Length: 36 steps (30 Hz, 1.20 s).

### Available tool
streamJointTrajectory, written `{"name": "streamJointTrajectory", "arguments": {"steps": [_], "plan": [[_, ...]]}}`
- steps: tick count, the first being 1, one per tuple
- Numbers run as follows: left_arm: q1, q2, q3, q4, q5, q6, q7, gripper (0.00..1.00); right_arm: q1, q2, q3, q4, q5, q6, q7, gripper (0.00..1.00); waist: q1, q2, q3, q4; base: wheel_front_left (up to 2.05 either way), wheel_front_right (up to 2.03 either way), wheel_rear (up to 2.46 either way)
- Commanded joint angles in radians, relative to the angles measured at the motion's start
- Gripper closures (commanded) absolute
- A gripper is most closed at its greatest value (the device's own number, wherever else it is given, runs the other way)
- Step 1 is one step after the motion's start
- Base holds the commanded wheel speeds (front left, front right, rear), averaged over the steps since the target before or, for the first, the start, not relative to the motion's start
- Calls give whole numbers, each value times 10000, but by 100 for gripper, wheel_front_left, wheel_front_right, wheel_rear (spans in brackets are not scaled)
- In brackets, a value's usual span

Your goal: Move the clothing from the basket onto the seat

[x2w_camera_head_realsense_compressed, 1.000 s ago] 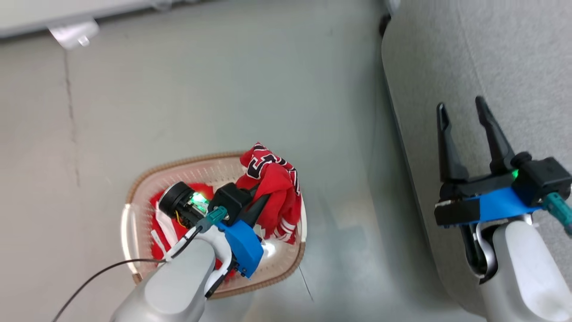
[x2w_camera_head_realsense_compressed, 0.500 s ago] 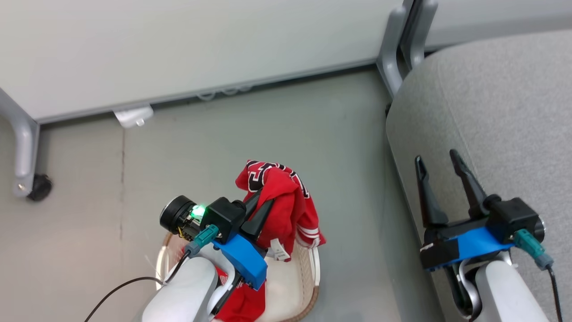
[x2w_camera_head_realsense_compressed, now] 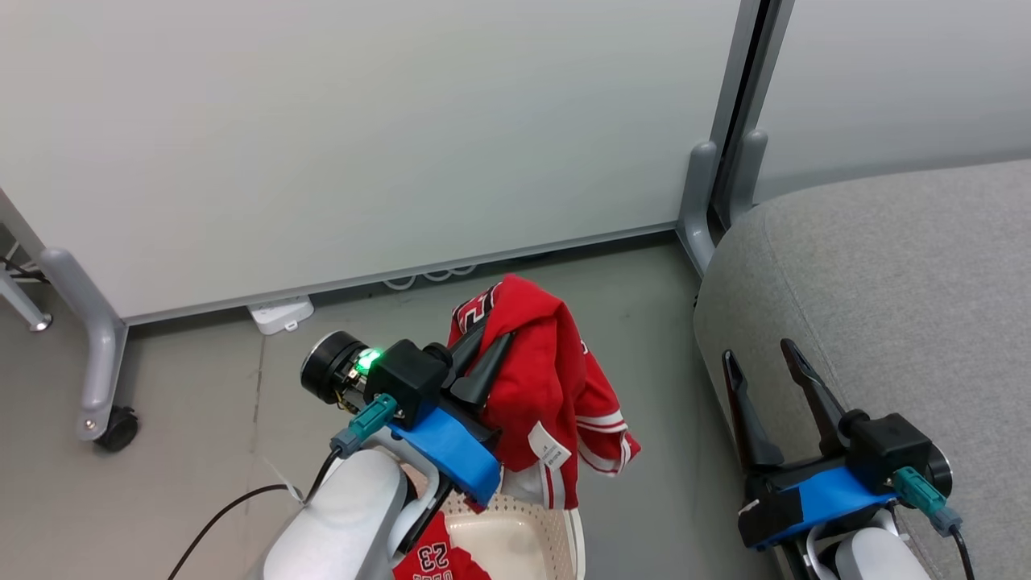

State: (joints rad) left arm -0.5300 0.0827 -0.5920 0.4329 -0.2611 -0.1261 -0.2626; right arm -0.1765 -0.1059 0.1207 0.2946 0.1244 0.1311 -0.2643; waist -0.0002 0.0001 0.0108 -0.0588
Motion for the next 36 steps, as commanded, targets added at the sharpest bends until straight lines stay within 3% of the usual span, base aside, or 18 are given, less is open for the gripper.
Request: {"name": "streamJointTrajectory", "arguments": {"steps": [1,18,26,36], "plan": [[-24,-4,56,-70,-34,-33,-34,100,178,60,42,-9,-32,-7,-3,0,2,-1,-161,-20,0,0,0],[76,-75,122,-67,6,-47,-34,100,-58,-103,1109,-289,82,-7,-3,0,2,-1,-283,12,0,0,0],[113,-126,106,-45,73,-52,-34,100,-523,-320,2370,-360,229,-7,-3,0,2,-1,-140,78,0,0,0],[-102,-226,-165,-94,59,-55,-34,100,-1953,-566,3983,806,352,-7,-2,0,2,-1,104,323,0,0,0]]}}
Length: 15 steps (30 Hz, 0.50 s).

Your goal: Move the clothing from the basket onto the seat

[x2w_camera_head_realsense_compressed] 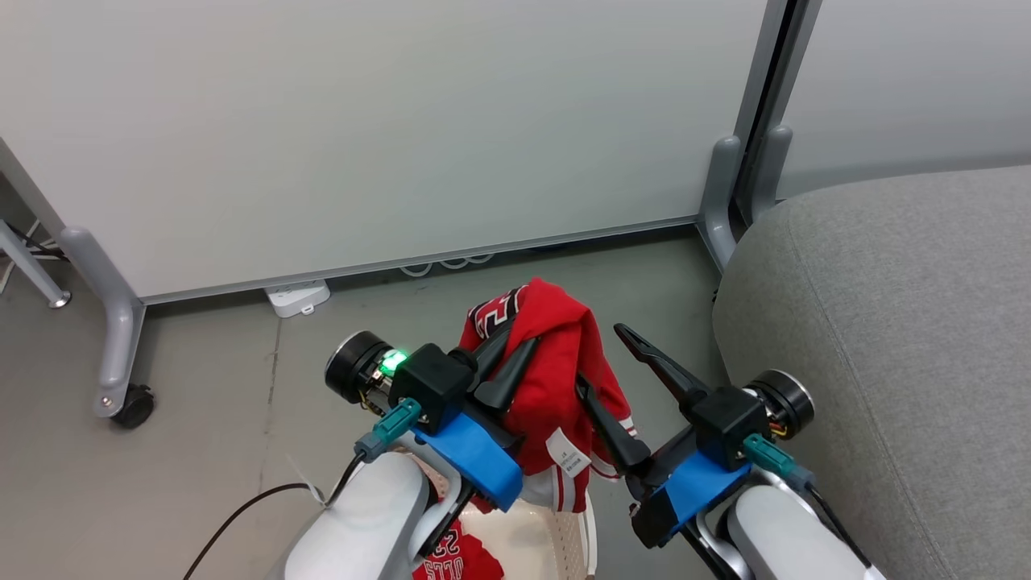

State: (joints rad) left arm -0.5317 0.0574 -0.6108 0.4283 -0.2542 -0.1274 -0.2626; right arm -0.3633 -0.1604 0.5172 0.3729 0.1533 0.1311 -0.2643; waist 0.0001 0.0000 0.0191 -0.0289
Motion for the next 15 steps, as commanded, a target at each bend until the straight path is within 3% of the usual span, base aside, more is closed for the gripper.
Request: {"name": "streamJointTrajectory", "arguments": {"steps": [1,13,14,15], "plan": [[-117,20,-23,-56,-19,-41,-34,100,-251,-11,124,182,74,-7,-3,0,-1,0,72,62,0,0,0],[-435,-56,-453,-267,-70,-42,-34,100,-1666,199,699,2237,-8,-7,-2,0,-1,0,503,277,0,0,0],[-444,-57,-483,-278,-81,-42,-34,100,-1713,245,705,2363,62,-7,-3,64,-1,0,523,283,0,0,0],[-457,-58,-507,-288,-91,-42,-34,100,-1746,280,777,2500,102,-7,-2,100,-1,0,538,288,0,0,0]]}}
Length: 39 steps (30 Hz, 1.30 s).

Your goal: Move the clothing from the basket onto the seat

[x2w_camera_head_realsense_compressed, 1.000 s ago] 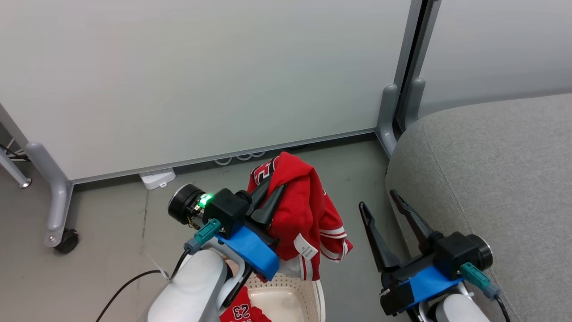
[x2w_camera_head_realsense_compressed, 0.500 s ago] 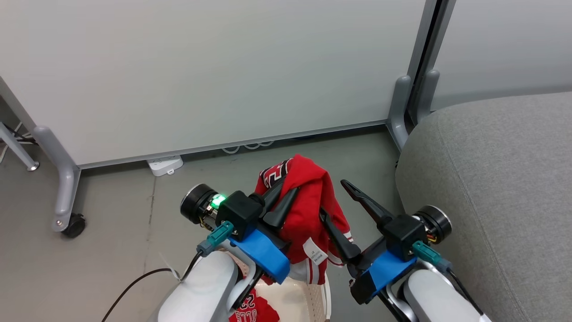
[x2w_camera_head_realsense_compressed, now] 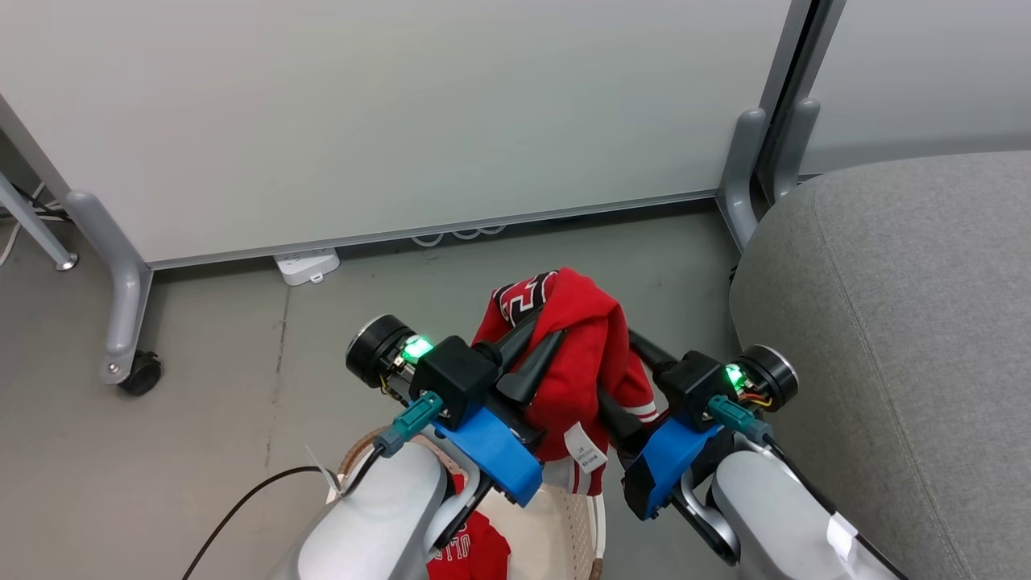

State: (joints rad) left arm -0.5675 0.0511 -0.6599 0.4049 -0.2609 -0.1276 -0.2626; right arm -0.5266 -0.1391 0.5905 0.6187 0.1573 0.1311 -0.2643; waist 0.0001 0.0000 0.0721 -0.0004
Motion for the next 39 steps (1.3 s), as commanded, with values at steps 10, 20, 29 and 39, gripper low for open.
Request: {"name": "streamJointTrajectory", "arguments": {"steps": [10,20,29,39], "plan": [[-171,-1,-63,22,-100,-41,-34,100,-240,118,145,204,227,-7,-3,100,-1,0,16,-44,0,0,0],[-214,-1,-17,52,-122,-41,-34,100,-238,64,31,114,265,-7,-3,100,-1,0,24,-45,0,0,0],[-162,5,48,191,-127,49,-33,0,-139,120,-81,53,258,-7,-3,100,-1,0,-2,-74,0,0,0],[-203,5,24,225,-158,85,-33,0,-7,206,-459,-53,279,-7,-3,100,-1,0,58,-98,0,0,0]]}}
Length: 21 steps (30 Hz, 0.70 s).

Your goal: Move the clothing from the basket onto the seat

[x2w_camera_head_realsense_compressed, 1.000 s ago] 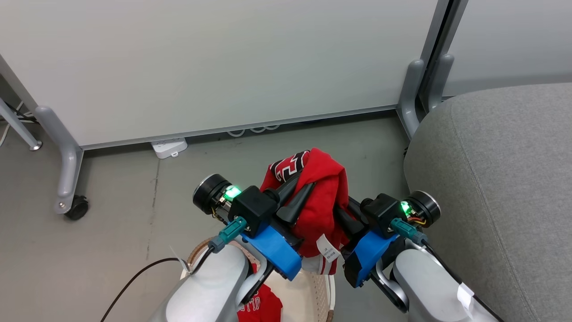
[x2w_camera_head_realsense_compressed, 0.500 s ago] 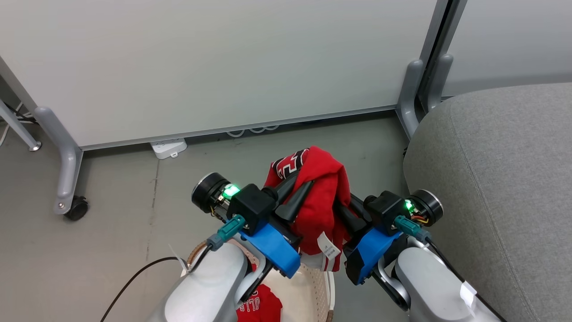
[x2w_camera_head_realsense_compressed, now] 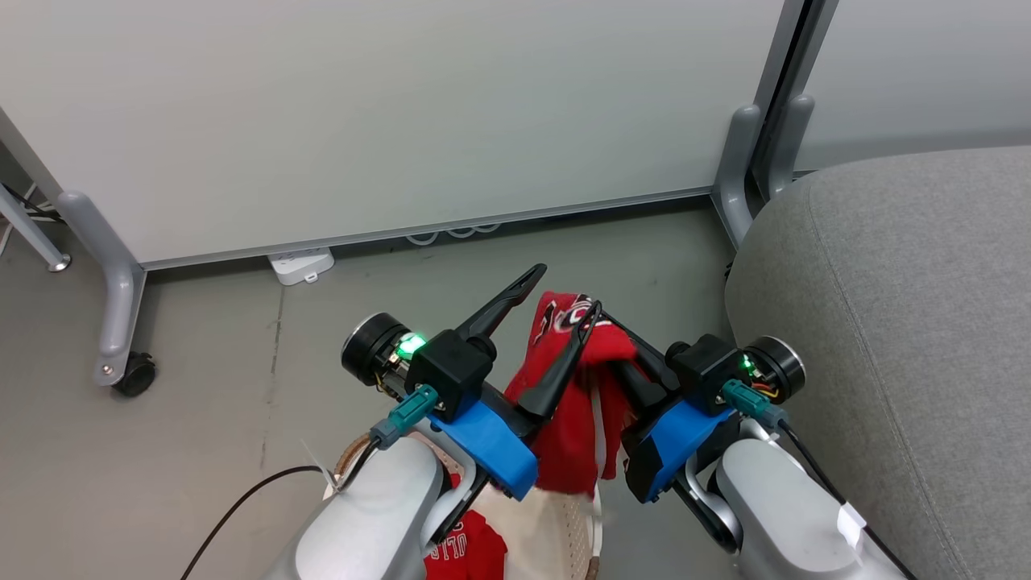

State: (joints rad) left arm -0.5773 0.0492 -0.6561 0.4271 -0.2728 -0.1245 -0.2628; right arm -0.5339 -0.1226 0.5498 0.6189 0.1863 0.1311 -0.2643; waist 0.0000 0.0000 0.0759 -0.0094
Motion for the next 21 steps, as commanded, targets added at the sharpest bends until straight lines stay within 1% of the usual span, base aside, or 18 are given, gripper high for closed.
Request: {"name": "streamJointTrajectory", "arguments": {"steps": [1,6,9,13,21], "plan": [[-111,24,-5,-2,-33,61,-31,0,72,43,-99,-72,-9,-7,-3,100,0,0,46,-24,0,0,0],[-86,24,60,-22,-3,74,-31,0,73,21,-350,-168,-11,-7,-4,100,0,0,154,-188,0,0,0],[-53,24,62,11,44,78,-31,0,68,-1,-647,-270,-16,-7,-3,100,0,0,252,-406,0,0,0],[-72,25,28,53,95,56,-31,0,93,-84,-1185,-457,-68,-8,-3,100,0,0,406,-803,0,0,0],[-190,37,-76,143,276,5,-31,0,143,-277,-2273,-943,-193,-7,-3,100,0,0,761,-1852,0,0,0]]}}
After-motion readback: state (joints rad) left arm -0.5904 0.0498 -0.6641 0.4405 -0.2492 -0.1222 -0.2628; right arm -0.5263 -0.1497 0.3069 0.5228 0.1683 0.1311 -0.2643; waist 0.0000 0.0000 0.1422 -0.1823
